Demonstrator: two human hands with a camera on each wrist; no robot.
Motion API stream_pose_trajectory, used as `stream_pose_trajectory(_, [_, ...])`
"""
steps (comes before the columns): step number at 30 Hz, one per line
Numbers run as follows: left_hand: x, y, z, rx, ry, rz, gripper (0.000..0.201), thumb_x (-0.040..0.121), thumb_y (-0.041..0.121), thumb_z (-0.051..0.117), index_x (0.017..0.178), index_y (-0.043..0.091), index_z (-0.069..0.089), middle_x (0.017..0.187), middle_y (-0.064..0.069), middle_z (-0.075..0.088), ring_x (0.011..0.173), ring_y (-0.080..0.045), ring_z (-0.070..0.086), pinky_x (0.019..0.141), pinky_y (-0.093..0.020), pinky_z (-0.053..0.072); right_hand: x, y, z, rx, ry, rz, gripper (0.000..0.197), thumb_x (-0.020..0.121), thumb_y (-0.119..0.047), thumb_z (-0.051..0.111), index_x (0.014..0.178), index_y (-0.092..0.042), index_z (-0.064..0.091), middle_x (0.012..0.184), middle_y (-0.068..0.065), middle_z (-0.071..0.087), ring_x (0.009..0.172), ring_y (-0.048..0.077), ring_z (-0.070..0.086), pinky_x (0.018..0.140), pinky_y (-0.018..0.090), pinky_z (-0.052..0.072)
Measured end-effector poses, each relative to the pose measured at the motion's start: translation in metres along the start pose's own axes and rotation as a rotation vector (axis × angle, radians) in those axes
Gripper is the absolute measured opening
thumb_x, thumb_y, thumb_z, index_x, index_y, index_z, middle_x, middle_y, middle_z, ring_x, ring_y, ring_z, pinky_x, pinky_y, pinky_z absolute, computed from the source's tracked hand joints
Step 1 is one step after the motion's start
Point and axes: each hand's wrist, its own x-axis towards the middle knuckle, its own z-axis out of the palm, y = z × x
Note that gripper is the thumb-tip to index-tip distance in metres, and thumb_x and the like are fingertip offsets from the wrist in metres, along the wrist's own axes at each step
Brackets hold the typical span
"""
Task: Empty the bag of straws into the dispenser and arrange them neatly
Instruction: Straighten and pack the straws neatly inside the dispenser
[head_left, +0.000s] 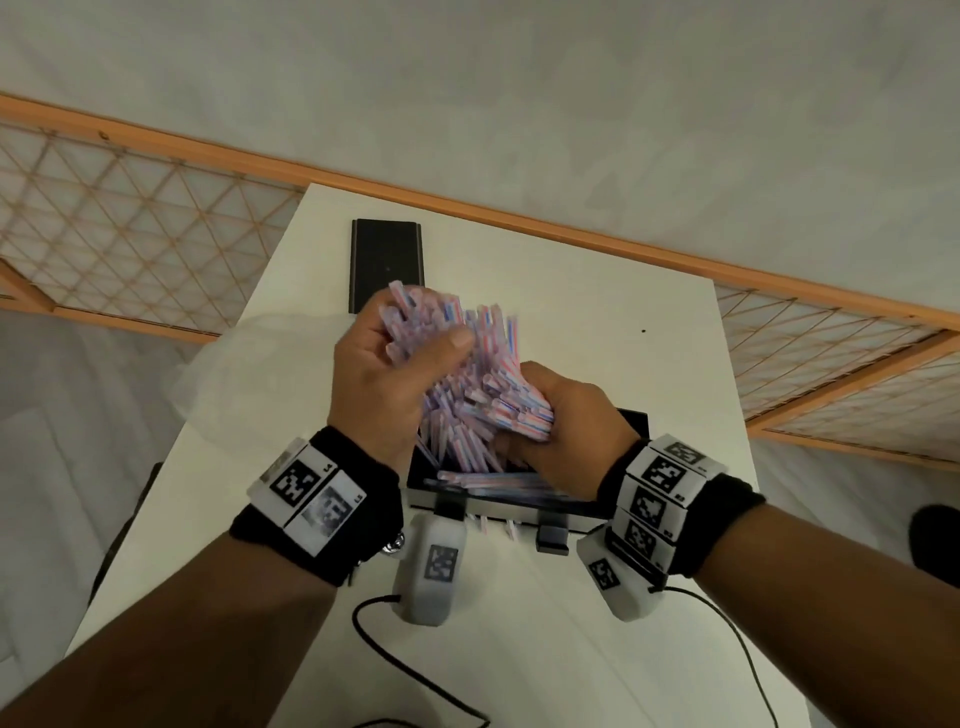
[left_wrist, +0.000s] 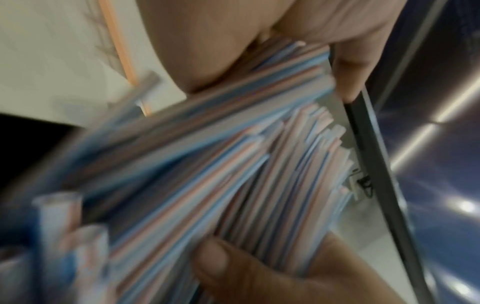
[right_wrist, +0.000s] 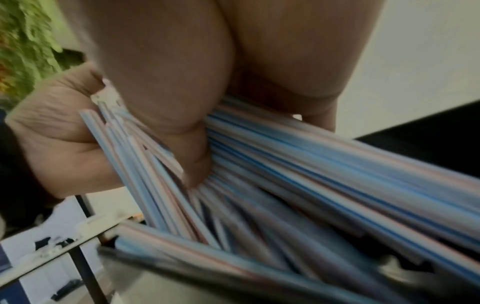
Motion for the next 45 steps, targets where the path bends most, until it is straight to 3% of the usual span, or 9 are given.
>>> stream_pose_trajectory(6, [-0.020,-0.024,-0.017,-0.111,0.278,-0.155,0.108,0.059,0.073,0.071,0.145,0.014,0.044,0.141,-0.003,0.059,0.135,-0.023,0.052,0.120,-0.053,0.030,-0.024,0.020,-0.007,-0.232,0.120,0.025,0.061,0.064,-0.054,0.085,0.100,-0.024,0.046,0.092,-0.013,0.048,0.079,0.002,0.044,0.069,0.015,0.036])
stream_pose_trajectory(9, [-0.034,-0.041,-0.014,-0.076,0.200,-0.198,0.092,0.066,0.073,0.072,0.135,0.015,0.052,0.133,-0.005,0.064,0.127,-0.023,0.058,0.113,-0.049,0.040,-0.042,0.029,-0.003,-0.275,-0.005,0.055,0.053,0.069,-0.067,0.073,0.084,-0.020,0.051,0.077,-0.008,0.054,0.067,0.006,0.049,0.061,0.022,0.039])
stream_pose_trajectory(13, [-0.041,-0.051,-0.005,-0.005,0.087,-0.153,0.053,0.079,0.057,0.059,0.124,0.028,0.054,0.124,0.006,0.067,0.122,-0.017,0.063,0.104,-0.036,0.049,-0.046,0.033,0.019,-0.362,-0.263,0.059,0.053,0.074,-0.071,0.064,0.095,-0.023,0.058,0.092,-0.005,0.061,0.083,0.015,0.054,0.077,0.029,0.048])
stream_pose_trajectory(19, [-0.045,-0.054,-0.016,0.024,0.033,-0.121,0.090,0.065,0.088,0.063,0.122,0.019,0.052,0.122,-0.012,0.060,0.112,-0.029,0.058,0.105,-0.062,0.044,-0.038,0.034,0.020,-0.324,-0.296,0.137,0.036,0.077,-0.059,0.071,0.095,-0.032,0.055,0.085,-0.015,0.065,0.083,0.010,0.064,0.078,0.027,0.052])
stream_pose_trajectory(23, [-0.049,-0.054,-0.020,0.199,-0.091,-0.040,0.106,0.059,0.088,0.067,0.131,0.015,0.042,0.122,0.005,0.060,0.113,-0.001,0.061,0.096,-0.024,0.051,-0.035,0.030,0.023,-0.402,-0.361,0.159,0.041,0.075,-0.058,0.073,0.104,-0.034,0.057,0.084,-0.019,0.055,0.089,0.011,0.057,0.077,0.022,0.039])
stream_pose_trajectory(27, [-0.050,-0.051,-0.021,0.194,-0.192,-0.057,0.109,0.053,0.070,0.086,0.133,0.017,0.035,0.125,0.003,0.058,0.113,0.000,0.062,0.090,-0.018,0.052,-0.023,0.028,0.028,-0.444,-0.462,0.228,0.040,0.069,-0.051,0.077,0.097,-0.027,0.060,0.084,-0.009,0.065,0.078,0.014,0.061,0.070,0.026,0.048])
stream_pose_trajectory(30, [-0.051,-0.055,-0.021,0.200,-0.199,-0.119,0.113,0.043,0.027,0.099,0.134,0.012,0.033,0.120,0.000,0.062,0.104,-0.006,0.068,0.078,-0.023,0.057,-0.014,0.027,0.029,-0.439,-0.557,0.284,0.038,0.064,-0.043,0.079,0.093,-0.027,0.061,0.082,-0.005,0.072,0.078,0.017,0.068,0.071,0.031,0.056])
stream_pose_trajectory(35, [-0.055,-0.064,-0.017,0.304,-0.102,-0.156,0.105,0.053,-0.004,0.095,0.135,0.010,0.031,0.130,-0.002,0.060,0.113,-0.009,0.066,0.087,-0.030,0.060,-0.005,0.015,0.023,-0.450,-0.558,0.217,0.038,0.072,-0.030,0.079,0.094,-0.034,0.049,0.074,-0.018,0.050,0.064,0.004,0.048,0.053,0.020,0.033])
stream_pose_trajectory(45, [-0.051,-0.070,-0.014,0.319,0.054,-0.136,0.090,0.065,0.016,0.094,0.135,0.011,0.037,0.130,0.002,0.064,0.113,-0.004,0.066,0.091,-0.028,0.057,-0.003,0.014,0.024,-0.329,-0.504,0.243,0.085,0.064,-0.051,0.081,0.141,-0.040,0.046,0.137,-0.012,0.056,0.126,0.017,0.052,0.108,0.037,0.042])
